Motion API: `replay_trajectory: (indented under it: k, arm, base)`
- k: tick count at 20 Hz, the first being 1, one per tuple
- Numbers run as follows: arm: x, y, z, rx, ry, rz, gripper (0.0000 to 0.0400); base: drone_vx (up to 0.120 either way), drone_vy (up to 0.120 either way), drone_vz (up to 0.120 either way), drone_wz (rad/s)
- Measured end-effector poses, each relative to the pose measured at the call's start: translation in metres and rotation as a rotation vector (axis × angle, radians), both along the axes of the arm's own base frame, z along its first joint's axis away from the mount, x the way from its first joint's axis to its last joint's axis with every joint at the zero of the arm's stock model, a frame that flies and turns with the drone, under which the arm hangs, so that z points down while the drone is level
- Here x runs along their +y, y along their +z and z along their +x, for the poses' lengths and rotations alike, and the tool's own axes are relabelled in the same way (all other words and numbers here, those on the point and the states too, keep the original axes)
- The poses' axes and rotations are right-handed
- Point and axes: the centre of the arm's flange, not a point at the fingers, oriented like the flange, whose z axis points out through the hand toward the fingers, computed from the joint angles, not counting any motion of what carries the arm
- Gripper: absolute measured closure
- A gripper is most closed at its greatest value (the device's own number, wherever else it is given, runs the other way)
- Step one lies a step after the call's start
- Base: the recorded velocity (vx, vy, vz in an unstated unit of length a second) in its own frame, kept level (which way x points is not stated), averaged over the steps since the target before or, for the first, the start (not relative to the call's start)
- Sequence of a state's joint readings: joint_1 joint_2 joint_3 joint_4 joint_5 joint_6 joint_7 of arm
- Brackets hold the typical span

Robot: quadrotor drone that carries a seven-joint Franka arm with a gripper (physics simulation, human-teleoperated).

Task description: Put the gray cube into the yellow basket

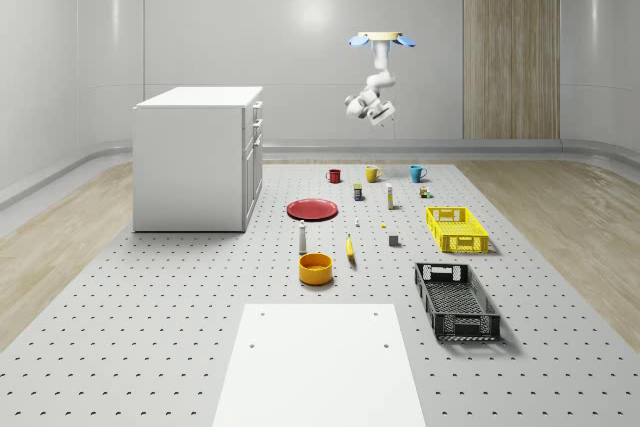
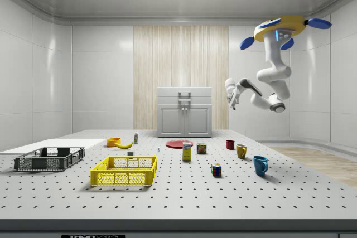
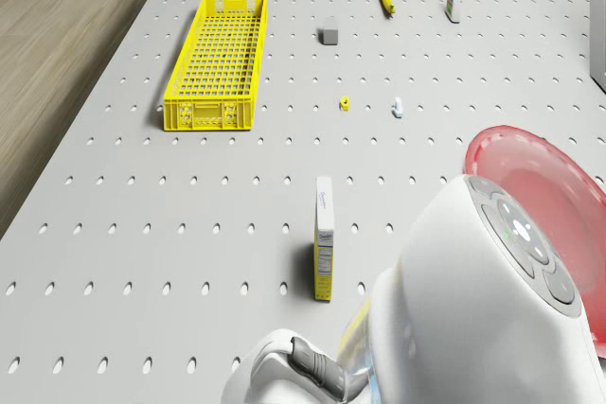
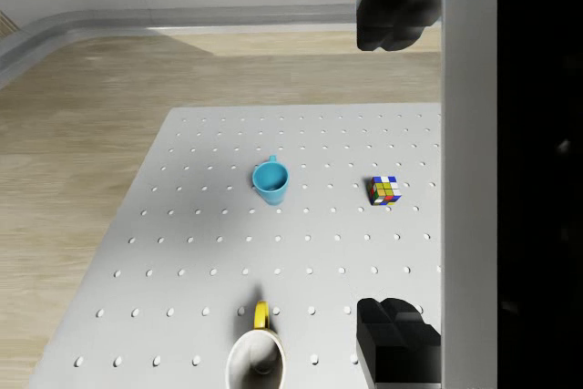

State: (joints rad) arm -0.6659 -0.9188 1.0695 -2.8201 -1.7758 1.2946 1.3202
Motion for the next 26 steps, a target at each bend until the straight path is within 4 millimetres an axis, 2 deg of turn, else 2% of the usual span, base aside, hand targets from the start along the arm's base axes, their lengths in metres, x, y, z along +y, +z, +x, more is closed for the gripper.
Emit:
replay_trajectory:
  k: [4, 9, 15, 20, 26]
  arm:
    - [-0.022, -0.009, 0.000, 0.004, -0.007, -0.241, 0.0000]
    - [-0.035, -0.011, 0.000, 0.007, -0.011, -0.379, 0.0000]
    - [-0.042, -0.012, 0.000, 0.010, -0.012, -0.442, 0.0000]
    - [-0.044, -0.012, 0.000, 0.010, -0.012, -0.461, 0.0000]
    - [-0.044, -0.012, 0.000, 0.011, -0.013, -0.469, 0.0000]
  base:
    - [0.120, 0.000, 0.000, 0.000]
    - [0.120, 0.000, 0.000, 0.000]
    - [0.120, 0.000, 0.000, 0.000]
    - [0.120, -0.080, 0.000, 0.000]
    - [0.120, 0.000, -0.113, 0.000]
